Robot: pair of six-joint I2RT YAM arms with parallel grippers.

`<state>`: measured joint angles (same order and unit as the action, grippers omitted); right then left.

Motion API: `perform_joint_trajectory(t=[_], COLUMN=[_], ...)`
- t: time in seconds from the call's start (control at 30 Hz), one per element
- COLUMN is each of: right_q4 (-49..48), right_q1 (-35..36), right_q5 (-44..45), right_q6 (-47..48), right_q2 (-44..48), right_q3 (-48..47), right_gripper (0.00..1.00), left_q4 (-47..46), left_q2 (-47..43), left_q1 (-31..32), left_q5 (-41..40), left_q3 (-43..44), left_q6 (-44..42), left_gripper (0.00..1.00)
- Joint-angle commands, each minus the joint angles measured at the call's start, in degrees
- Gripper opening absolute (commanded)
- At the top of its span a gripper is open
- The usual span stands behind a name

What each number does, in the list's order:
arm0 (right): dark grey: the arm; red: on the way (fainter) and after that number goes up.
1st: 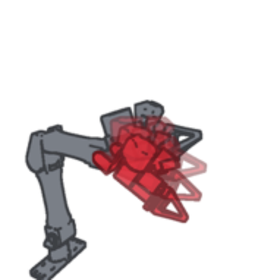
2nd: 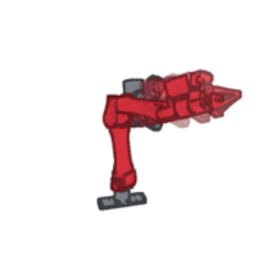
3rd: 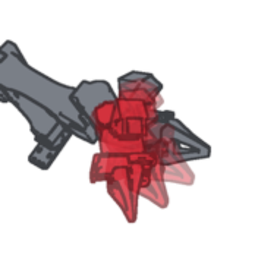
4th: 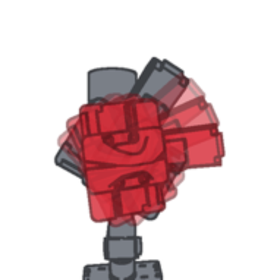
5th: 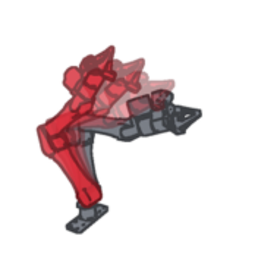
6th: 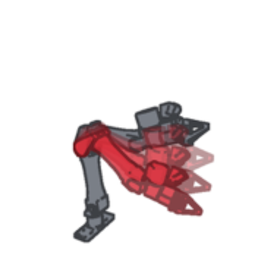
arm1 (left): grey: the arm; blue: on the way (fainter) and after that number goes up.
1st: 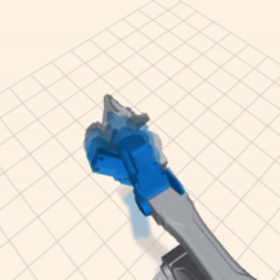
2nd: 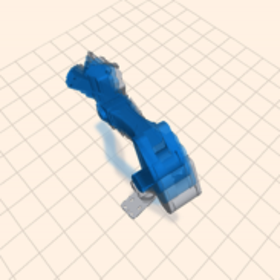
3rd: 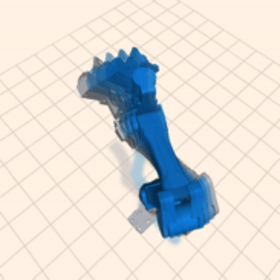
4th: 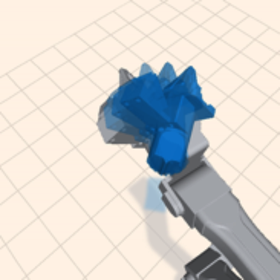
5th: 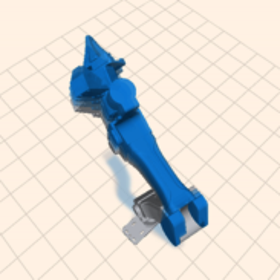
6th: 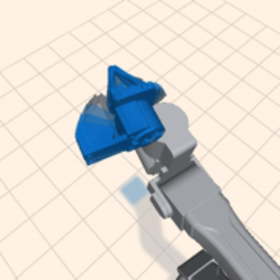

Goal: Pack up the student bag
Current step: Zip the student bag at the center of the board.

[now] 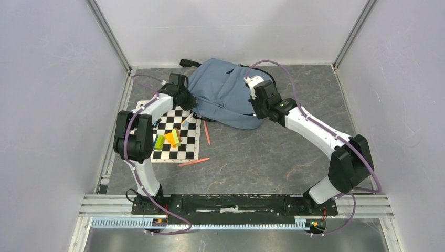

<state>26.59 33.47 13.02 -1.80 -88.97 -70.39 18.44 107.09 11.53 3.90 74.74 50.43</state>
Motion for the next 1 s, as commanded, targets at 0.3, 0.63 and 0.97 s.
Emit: perform_joint_trajectory(t=[0.3, 0.63, 0.97], right_q4=[-1.9, -3.3, -5.8], right_q1=[-9.7, -11.2, -11.5], right_q5=[4.0, -5.5, -5.7], right_q6=[4.9, 7.0, 6.9], right_q2=[-1.5, -3.7, -3.6], right_q3=[-5.5, -10.1, -9.2], right_gripper=[0.00, 0.00, 0.00], left_q4=[-0.5, 2.4, -5.0], left_q2=[4.1, 3.8, -8.0], left_q1=[-0.5, -0.2, 9.1], left_q5=[-8.0, -8.5, -6.4], left_q3=[8.7, 16.1, 7.4], left_q6=[-9.8, -16.1, -30.3], left_gripper=[0.02, 0.78, 1.00])
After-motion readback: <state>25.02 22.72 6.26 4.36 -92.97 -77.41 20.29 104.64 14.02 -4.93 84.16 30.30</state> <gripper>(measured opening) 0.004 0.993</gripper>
